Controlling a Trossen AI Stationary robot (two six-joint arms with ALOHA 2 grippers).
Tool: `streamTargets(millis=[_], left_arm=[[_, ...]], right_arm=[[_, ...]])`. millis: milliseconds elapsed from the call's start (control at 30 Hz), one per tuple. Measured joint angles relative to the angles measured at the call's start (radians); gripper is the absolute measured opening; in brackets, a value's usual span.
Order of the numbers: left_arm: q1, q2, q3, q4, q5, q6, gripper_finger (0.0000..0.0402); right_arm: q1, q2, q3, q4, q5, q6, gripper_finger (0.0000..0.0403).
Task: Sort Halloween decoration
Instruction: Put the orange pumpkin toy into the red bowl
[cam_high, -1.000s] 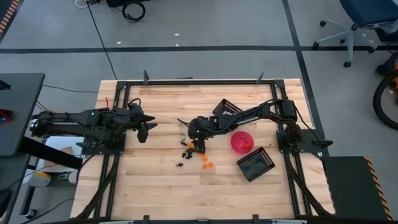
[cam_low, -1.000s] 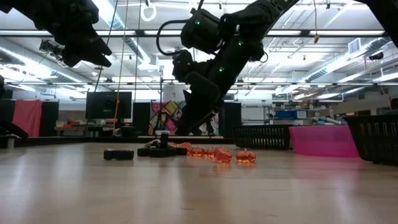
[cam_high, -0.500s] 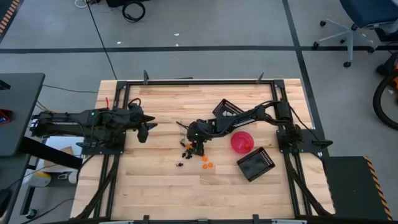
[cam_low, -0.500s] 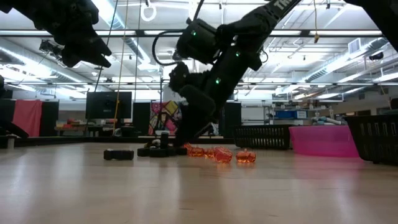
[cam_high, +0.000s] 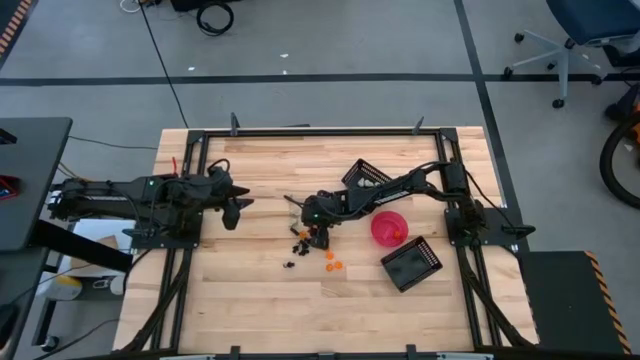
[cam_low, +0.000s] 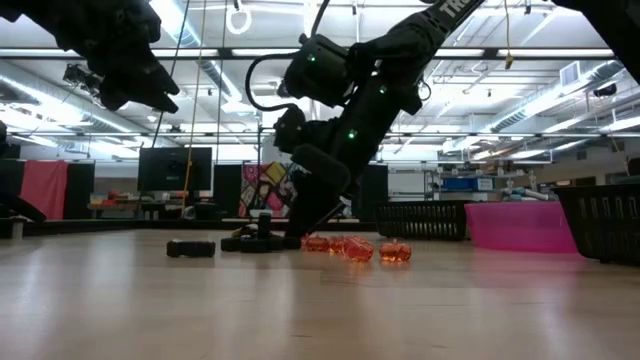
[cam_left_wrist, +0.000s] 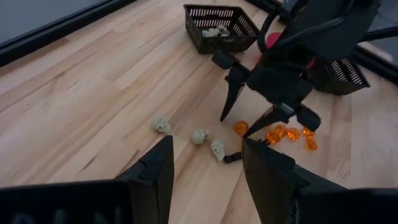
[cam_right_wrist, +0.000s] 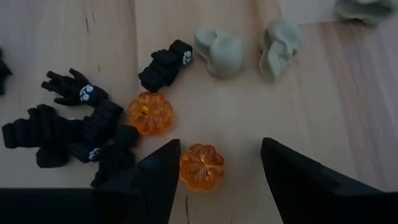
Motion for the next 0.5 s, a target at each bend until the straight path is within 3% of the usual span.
streamTargets(millis=[500], left_arm=[[0.000, 0.019, 0.000, -0.013, 0.000, 0.005, 0.0162]], right_arm=[[0.007, 0.000, 0.001, -0.018, -0.014, 0.008, 0.0206]])
